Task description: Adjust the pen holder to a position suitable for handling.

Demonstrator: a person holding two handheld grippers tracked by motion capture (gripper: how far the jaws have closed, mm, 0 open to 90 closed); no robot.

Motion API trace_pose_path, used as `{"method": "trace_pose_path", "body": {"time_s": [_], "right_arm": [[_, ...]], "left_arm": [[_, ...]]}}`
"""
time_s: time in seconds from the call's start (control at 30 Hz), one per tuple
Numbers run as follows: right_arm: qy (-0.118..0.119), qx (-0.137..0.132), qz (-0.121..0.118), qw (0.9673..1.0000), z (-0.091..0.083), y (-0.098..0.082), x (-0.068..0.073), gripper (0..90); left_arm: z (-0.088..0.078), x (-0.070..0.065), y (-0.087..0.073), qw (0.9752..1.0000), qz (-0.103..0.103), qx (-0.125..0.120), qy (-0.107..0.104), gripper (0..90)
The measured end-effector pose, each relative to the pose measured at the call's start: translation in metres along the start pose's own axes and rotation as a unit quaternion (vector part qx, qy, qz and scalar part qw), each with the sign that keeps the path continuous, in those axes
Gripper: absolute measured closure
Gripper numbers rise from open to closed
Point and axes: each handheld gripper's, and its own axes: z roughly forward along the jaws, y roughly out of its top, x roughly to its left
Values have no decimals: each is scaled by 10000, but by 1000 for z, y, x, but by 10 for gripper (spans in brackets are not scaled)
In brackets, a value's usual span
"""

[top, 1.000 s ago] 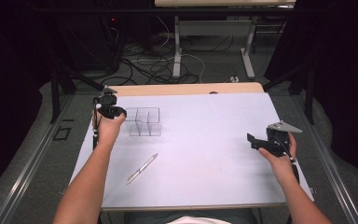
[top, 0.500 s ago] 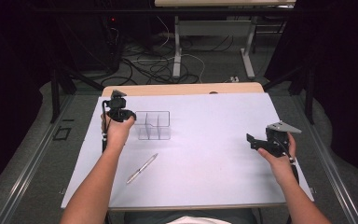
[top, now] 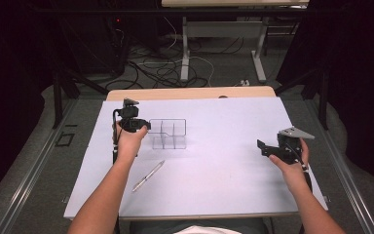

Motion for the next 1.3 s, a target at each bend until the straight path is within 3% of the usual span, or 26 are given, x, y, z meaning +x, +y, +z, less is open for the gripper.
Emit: {"method": "trace_pose_path", "body": {"time_s": [0.2, 0.3, 0.37, 0.47, 0.57, 0.67, 0.77, 0.83, 1.13, 1.23, 1.3], "right_arm": [[0, 36, -2, 10000, 0, -1, -1, 143], [11, 56, 44, 10000, 0, -1, -1, 143], [0, 58, 47, 10000, 0, -1, -2, 143], [-20, 61, 35, 10000, 0, -1, -3, 143], [-24, 60, 50, 10000, -1, -1, -3, 143], [-6, 45, 25, 10000, 0, -1, -3, 143], [-1, 44, 47, 10000, -1, -1, -2, 144], [-5, 44, 29, 10000, 0, -1, -3, 144], [2, 66, 39, 10000, 1, -2, -3, 144], [-13, 70, 41, 10000, 1, -2, -3, 144], [5, 68, 40, 10000, 1, -2, -3, 144]], "left_arm": [[1, -3, -2, 9999, 46, 11, -140, 856], [0, 3, -1, 9993, -54, -8, -363, 850], [-3, 7, 0, 9990, -6, -114, -422, 830], [-8, 11, 1, 9982, 198, -379, -409, 813], [-9, 19, 0, 9965, 495, -540, -394, 899], [-3, 24, -2, 9948, 608, -719, -399, 900], [3, 27, -5, 9940, 722, -760, -314, 900], [7, 29, -6, 9942, 795, -655, -306, 900], [19, 26, -10, 9921, 987, -596, -489, 900], [19, 23, -11, 9917, 1021, -652, -430, 900], [19, 23, -12, 9925, 937, -630, -472, 900]]}}
